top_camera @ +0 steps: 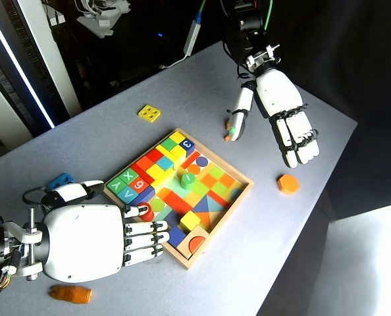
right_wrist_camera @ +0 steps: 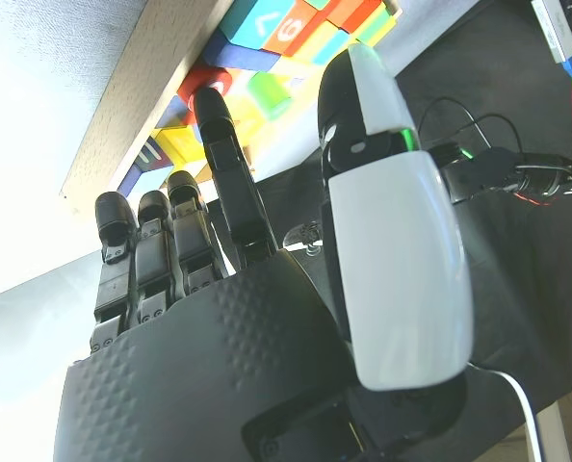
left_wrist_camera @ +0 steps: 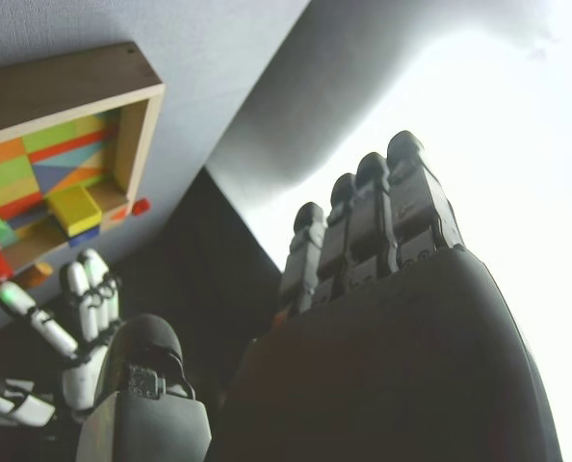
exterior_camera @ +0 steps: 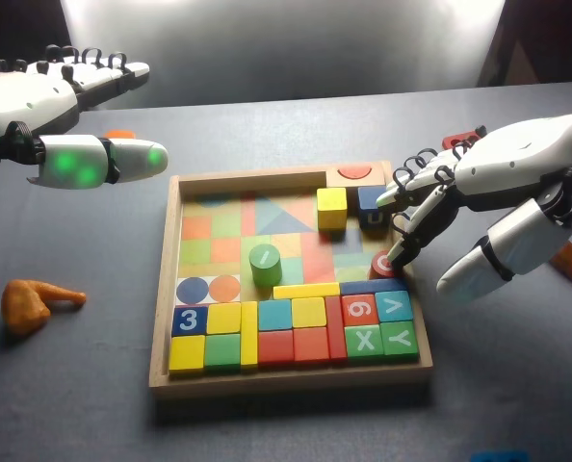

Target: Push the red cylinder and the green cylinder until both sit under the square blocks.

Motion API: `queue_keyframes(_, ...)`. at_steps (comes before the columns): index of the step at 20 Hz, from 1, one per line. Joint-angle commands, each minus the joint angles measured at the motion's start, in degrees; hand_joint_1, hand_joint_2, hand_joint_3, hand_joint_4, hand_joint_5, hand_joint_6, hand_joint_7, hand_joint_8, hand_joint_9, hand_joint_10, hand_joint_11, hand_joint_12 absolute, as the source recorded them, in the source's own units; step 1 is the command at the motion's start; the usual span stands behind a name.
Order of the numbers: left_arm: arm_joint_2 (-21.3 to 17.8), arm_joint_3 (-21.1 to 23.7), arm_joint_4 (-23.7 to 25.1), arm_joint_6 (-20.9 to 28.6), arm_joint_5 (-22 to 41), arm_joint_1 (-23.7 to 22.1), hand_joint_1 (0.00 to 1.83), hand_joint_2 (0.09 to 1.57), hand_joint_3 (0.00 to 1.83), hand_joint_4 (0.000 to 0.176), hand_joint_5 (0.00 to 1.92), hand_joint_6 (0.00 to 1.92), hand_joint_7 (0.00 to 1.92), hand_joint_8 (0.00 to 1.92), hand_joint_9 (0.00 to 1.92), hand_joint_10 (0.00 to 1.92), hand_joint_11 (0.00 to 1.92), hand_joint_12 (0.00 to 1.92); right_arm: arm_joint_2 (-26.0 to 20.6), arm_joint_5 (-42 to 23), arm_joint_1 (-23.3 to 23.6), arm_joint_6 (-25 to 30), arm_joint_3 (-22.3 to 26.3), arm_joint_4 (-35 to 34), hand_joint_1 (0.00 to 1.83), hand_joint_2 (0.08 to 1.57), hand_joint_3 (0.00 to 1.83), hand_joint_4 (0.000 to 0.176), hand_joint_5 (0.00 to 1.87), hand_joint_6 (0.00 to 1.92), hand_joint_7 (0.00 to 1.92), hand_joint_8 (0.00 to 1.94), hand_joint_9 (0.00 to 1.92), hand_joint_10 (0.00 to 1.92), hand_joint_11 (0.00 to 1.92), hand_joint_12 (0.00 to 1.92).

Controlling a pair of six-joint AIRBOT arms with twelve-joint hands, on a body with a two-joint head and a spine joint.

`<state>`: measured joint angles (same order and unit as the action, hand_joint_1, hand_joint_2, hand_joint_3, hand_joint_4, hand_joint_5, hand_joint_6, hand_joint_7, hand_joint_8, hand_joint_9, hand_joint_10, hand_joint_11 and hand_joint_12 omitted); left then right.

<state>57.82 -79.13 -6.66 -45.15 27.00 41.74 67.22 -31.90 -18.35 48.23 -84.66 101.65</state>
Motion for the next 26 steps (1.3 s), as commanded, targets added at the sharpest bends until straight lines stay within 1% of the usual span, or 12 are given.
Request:
queue_keyframes(1, -0.5, 0.0, -0.7, 0.0, 6.8, -0.3, 0.0, 1.07, 0.0, 0.107, 0.0, 0.0, 0.0, 0.0, 0.0, 0.0, 0.01, 0.01, -0.5, -0.4, 0.1, 0.5, 0.0, -2.0, 0.25, 1.09, 0.0, 0.138, 0.61, 0.0, 0.04, 0.0, 0.0, 0.0, 0.0, 0.42)
queue_keyframes(4, -0.5, 0.0, -0.7, 0.0, 6.8, -0.3, 0.0, 1.07, 0.0, 0.106, 0.0, 0.0, 0.0, 0.0, 0.0, 0.0, 0.0, 0.0, -0.5, -0.5, 0.1, 0.5, 0.1, -2.0, 0.24, 1.09, 0.0, 0.134, 0.61, 0.0, 0.03, 0.0, 0.0, 0.0, 0.0, 0.44)
queue_keyframes(8, -0.5, 0.0, -1.0, 0.0, 6.9, -0.1, 0.0, 1.08, 0.0, 0.075, 0.0, 0.0, 0.0, 0.0, 0.0, 0.0, 0.03, 0.01, -0.6, -0.7, -0.1, 0.6, 0.2, -2.0, 0.25, 1.09, 0.0, 0.136, 0.62, 0.0, 0.04, 0.0, 0.0, 0.0, 0.0, 0.46)
queue_keyframes(10, -0.5, 0.0, -1.0, 0.0, 6.9, 0.0, 0.0, 1.08, 0.0, 0.078, 0.0, 0.0, 0.0, 0.0, 0.0, 0.0, 0.03, 0.01, -0.6, -0.7, -0.2, 0.7, 0.2, -2.0, 0.26, 1.09, 0.0, 0.137, 0.63, 0.0, 0.04, 0.0, 0.0, 0.0, 0.0, 0.43)
queue_keyframes(12, -0.5, 0.1, -1.1, 0.0, 6.9, 0.1, 0.0, 1.08, 0.0, 0.108, 0.0, 0.0, 0.0, 0.0, 0.0, 0.0, 0.01, 0.01, -0.7, -0.8, -0.4, 0.8, 0.3, -2.0, 0.25, 1.09, 0.0, 0.137, 0.63, 0.0, 0.04, 0.0, 0.0, 0.0, 0.0, 0.39)
queue_keyframes(14, -0.6, 0.1, -1.1, 0.0, 7.0, 0.1, 0.0, 1.1, 0.01, 0.084, 0.0, 0.0, 0.0, 0.0, 0.0, 0.0, 0.01, 0.01, -0.8, -0.9, -0.5, 0.9, 0.3, -2.0, 0.23, 1.09, 0.0, 0.138, 0.64, 0.0, 0.04, 0.0, 0.0, 0.0, 0.0, 0.37)
queue_keyframes(17, -0.6, 0.1, -1.2, 0.0, 7.0, 0.2, 0.0, 1.09, 0.0, 0.088, 0.0, 0.0, 0.0, 0.0, 0.0, 0.0, 0.03, 0.02, -1.0, -0.9, -0.6, 1.0, 0.5, -2.0, 0.25, 1.09, 0.0, 0.144, 0.63, 0.0, 0.04, 0.0, 0.0, 0.0, 0.0, 0.31)
queue_keyframes(18, -0.6, 0.1, -1.2, 0.0, 7.0, 0.2, 0.0, 1.07, 0.0, 0.077, 0.0, 0.0, 0.0, 0.0, 0.0, 0.0, 0.02, 0.02, -1.0, -0.9, -0.6, 1.0, 0.5, -2.0, 0.26, 1.1, 0.0, 0.138, 0.63, 0.0, 0.05, 0.0, 0.0, 0.0, 0.0, 0.35)
queue_keyframes(19, -0.6, 0.1, -1.2, 0.0, 7.0, 0.2, 0.0, 1.06, 0.0, 0.082, 0.0, 0.0, 0.0, 0.0, 0.0, 0.0, 0.01, 0.01, -1.0, -0.9, -0.6, 1.0, 0.5, -2.0, 0.24, 1.1, 0.0, 0.145, 0.63, 0.0, 0.04, 0.0, 0.0, 0.0, 0.0, 0.34)
queue_keyframes(21, -0.6, 0.1, -1.2, 0.0, 7.0, 0.2, 0.0, 1.08, 0.0, 0.092, 0.0, 0.0, 0.0, 0.0, 0.0, 0.0, 0.01, 0.01, -1.0, -0.9, -0.6, 1.0, 0.5, -2.0, 0.25, 1.1, 0.0, 0.128, 0.63, 0.0, 0.04, 0.0, 0.0, 0.0, 0.0, 0.35)
queue_keyframes(23, -0.6, 0.1, -1.2, 0.0, 7.0, 0.3, 0.0, 1.09, 0.0, 0.103, 0.0, 0.0, 0.0, 0.0, 0.0, 0.0, 0.0, 0.0, -1.0, -0.8, -0.5, 1.0, 0.5, -2.0, 0.25, 1.09, 0.0, 0.139, 0.63, 0.0, 0.03, 0.0, 0.0, 0.0, 0.0, 0.32)
queue_keyframes(26, -0.6, 0.1, -1.2, 0.0, 7.0, 0.3, 0.0, 1.08, 0.0, 0.092, 0.0, 0.0, 0.0, 0.0, 0.0, 0.0, 0.0, 0.0, -1.0, -0.7, 0.5, 0.9, 0.5, -2.0, 0.21, 1.09, 0.0, 0.146, 0.59, 0.0, 0.01, 0.0, 0.0, 0.0, 0.0, 0.44)
